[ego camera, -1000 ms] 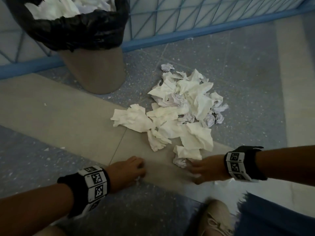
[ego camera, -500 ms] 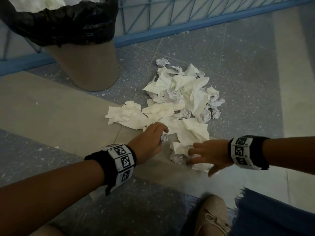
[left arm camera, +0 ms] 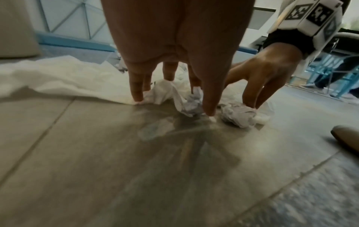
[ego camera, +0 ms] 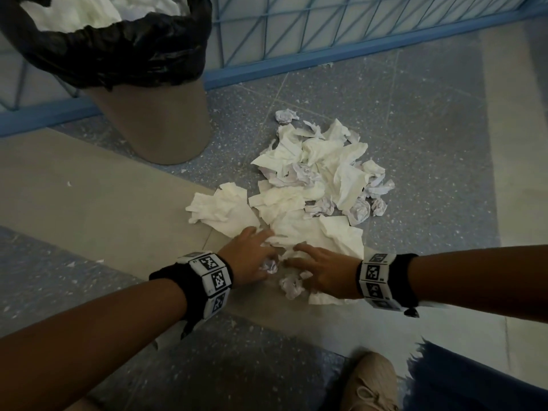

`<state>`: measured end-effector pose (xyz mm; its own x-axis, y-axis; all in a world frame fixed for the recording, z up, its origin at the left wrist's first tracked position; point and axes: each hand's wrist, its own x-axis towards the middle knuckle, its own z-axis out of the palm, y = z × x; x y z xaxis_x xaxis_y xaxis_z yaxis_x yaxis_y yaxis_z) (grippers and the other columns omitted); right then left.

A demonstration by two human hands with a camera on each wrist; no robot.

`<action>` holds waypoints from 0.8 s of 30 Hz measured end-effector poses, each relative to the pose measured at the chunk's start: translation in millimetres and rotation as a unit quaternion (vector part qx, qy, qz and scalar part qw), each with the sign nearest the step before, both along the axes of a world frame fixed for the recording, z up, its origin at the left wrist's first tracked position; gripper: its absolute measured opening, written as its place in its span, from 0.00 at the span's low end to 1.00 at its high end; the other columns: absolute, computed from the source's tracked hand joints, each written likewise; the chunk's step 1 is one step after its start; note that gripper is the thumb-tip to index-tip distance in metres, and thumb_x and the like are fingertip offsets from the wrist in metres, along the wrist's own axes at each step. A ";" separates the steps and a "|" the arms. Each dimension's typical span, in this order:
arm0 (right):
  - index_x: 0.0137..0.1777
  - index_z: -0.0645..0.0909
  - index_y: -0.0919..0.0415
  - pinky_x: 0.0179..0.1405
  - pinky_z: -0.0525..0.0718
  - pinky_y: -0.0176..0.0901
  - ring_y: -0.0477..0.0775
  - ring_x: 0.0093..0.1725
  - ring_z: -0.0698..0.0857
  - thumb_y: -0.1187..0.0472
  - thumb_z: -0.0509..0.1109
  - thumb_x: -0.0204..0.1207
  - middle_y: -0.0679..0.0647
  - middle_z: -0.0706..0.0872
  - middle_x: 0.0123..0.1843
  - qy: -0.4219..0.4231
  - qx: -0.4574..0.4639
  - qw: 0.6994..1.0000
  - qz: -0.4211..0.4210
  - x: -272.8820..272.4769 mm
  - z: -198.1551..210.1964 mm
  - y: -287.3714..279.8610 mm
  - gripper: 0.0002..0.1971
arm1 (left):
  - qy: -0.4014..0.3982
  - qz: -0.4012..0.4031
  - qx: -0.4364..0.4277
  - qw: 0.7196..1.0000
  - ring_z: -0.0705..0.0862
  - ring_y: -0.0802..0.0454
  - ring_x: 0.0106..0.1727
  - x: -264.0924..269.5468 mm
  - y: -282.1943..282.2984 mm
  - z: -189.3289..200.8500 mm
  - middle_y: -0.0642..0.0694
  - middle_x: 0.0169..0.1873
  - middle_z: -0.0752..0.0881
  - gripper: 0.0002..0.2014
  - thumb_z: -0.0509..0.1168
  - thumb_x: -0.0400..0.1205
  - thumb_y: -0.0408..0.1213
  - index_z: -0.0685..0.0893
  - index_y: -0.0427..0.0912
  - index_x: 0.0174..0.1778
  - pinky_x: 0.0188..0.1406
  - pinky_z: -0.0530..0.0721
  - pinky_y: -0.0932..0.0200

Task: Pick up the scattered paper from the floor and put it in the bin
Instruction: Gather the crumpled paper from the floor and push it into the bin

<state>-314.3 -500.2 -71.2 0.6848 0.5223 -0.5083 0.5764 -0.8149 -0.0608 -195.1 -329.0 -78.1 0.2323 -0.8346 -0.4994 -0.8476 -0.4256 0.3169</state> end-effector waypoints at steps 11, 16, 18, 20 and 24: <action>0.69 0.68 0.61 0.60 0.76 0.50 0.60 0.63 0.77 0.68 0.58 0.80 0.63 0.76 0.64 0.082 0.141 0.962 -0.218 48.6 20.3 28.3 0.17 | 0.196 0.312 -0.257 0.893 0.81 0.51 0.44 42.5 21.6 18.6 0.46 0.51 0.81 0.22 0.74 0.73 0.36 0.71 0.53 0.58 0.37 0.77 0.70; 0.79 0.57 0.58 0.66 0.69 0.42 0.57 0.70 0.71 0.74 0.62 0.76 0.60 0.68 0.72 0.081 0.212 0.932 -0.281 56.2 15.0 37.0 0.33 | 0.170 0.447 -0.233 0.847 0.78 0.53 0.55 63.0 39.8 5.3 0.50 0.55 0.78 0.29 0.74 0.73 0.38 0.73 0.43 0.69 0.52 0.74 0.63; 0.79 0.57 0.61 0.71 0.67 0.43 0.59 0.73 0.67 0.73 0.63 0.76 0.61 0.64 0.76 0.059 0.181 0.944 -0.269 59.8 9.4 41.6 0.32 | 0.086 0.406 -0.185 0.891 0.80 0.46 0.62 66.7 48.5 -5.1 0.47 0.61 0.82 0.26 0.73 0.70 0.47 0.80 0.42 0.63 0.61 0.75 0.57; 0.75 0.64 0.64 0.72 0.73 0.52 0.63 0.75 0.64 0.72 0.64 0.75 0.64 0.61 0.79 0.018 0.135 0.957 -0.256 65.2 4.7 43.0 0.28 | 0.000 0.370 -0.118 0.921 0.75 0.42 0.70 66.3 55.2 -13.5 0.48 0.69 0.79 0.24 0.71 0.69 0.51 0.83 0.45 0.59 0.71 0.71 0.49; 0.50 0.87 0.55 0.51 0.89 0.58 0.74 0.64 0.80 0.57 0.83 0.52 0.66 0.80 0.69 -0.026 -0.040 0.975 -0.219 76.8 3.8 36.8 0.23 | -0.005 0.349 -0.083 0.933 0.66 0.40 0.76 56.1 61.6 -22.8 0.46 0.77 0.68 0.21 0.70 0.74 0.41 0.79 0.43 0.63 0.76 0.63 0.50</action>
